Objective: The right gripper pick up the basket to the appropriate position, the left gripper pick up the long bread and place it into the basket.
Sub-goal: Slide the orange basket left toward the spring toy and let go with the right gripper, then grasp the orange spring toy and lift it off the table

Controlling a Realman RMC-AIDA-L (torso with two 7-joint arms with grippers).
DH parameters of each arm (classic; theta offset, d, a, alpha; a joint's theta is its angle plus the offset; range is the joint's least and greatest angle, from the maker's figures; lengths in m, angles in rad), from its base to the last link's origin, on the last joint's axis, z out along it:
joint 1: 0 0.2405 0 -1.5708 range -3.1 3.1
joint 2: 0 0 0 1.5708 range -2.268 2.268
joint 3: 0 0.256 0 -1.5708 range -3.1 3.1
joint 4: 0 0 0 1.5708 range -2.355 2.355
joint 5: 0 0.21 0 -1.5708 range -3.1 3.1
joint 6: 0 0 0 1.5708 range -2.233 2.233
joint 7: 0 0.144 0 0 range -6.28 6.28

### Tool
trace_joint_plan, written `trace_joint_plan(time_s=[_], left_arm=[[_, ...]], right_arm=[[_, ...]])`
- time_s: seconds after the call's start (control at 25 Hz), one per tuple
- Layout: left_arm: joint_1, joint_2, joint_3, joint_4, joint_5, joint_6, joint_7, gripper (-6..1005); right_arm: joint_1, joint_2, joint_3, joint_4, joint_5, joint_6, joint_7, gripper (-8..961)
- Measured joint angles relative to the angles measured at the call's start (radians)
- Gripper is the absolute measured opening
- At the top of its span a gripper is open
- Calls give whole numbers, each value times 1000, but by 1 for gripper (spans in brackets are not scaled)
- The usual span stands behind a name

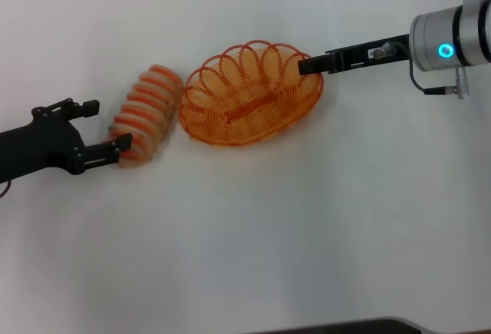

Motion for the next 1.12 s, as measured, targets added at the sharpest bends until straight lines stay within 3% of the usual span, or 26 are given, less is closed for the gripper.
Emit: trace_joint_plan(time_s=[0.08,0.28,0.56,0.8,0.92,1.04,1.12], left_arm=[[1,0,-2,-1,-2,-1,0,839],[1,-12,-18,-2,-10,-27,-6,838],[-9,-39,-113,-3,-33,-47,-10,837],[-13,-50,-155,-5,-69,-40,-67,836],[-20,-44,-149,-5,-70,-34,-180,835],[-28,-21,-131,-1,-63,6,-338,835],[-37,8,-116,1,-57,54,-463,835]], right_arm=[[-8,-2,0,-3,15,-2,0,222],[-45,-1,1,-40,27,-4,-1,454],[-116,-4,65,-102,90,-38,-83,561],[-154,-7,213,-125,223,-182,-299,577],[-162,-7,295,-125,277,-251,-388,616],[-171,-7,360,-122,311,-277,-436,675],[-174,-9,387,-121,322,-282,-451,676]])
